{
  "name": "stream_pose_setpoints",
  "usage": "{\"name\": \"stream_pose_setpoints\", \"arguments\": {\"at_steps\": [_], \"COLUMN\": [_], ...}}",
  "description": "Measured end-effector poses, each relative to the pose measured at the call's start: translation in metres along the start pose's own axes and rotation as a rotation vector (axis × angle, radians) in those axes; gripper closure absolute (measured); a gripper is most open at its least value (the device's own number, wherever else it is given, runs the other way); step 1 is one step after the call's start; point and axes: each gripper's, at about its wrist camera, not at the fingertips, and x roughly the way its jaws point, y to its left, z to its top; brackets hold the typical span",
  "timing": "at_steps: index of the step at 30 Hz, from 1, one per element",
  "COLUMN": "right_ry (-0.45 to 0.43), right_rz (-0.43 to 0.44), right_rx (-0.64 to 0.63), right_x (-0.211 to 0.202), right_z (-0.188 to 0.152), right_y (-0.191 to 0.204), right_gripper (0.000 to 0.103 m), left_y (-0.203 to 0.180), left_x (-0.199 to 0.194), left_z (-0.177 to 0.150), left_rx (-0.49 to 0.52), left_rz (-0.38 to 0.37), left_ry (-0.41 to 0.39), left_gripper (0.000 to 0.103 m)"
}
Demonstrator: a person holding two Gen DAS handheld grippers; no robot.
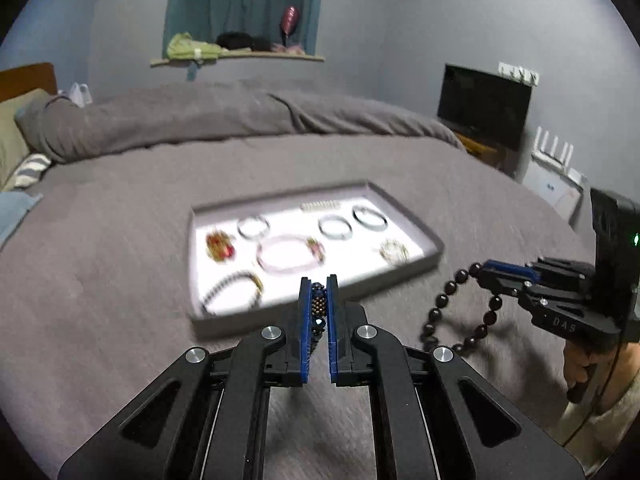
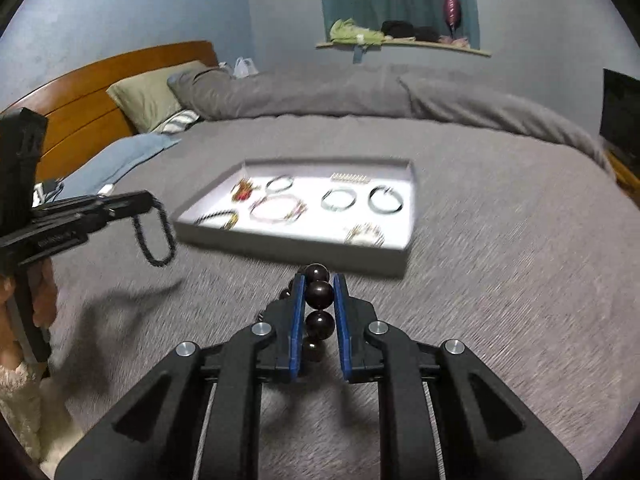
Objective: Organize jewelry
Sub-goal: 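Grasp the blue bead bracelet with the left gripper while the right grasps the dark bead bracelet, then lower both bracelets into the box and open both grippers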
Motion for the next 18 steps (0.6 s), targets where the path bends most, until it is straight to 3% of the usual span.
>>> {"name": "stream_pose_setpoints", "arguments": {"at_steps": [8,18], "right_ry": [-0.124,-0.114], "right_rz": [-0.091,-0.052], "right_rx": [0.016,0.021], "right_x": [-0.007,0.050], "right_z": [0.049,0.077], "right_y": [-0.019,-0.005], "right_gripper": [0.089,0.089], "left_y": [0.014,0.019], "left_x": [0.013,0.067], "left_z": [0.056,0.050], "left_rx": [-0.026,-0.030], "left_rz": [0.010,0.026], "left_ry": [-0.074,0.010], "left_gripper": [0.095,0.095]}}
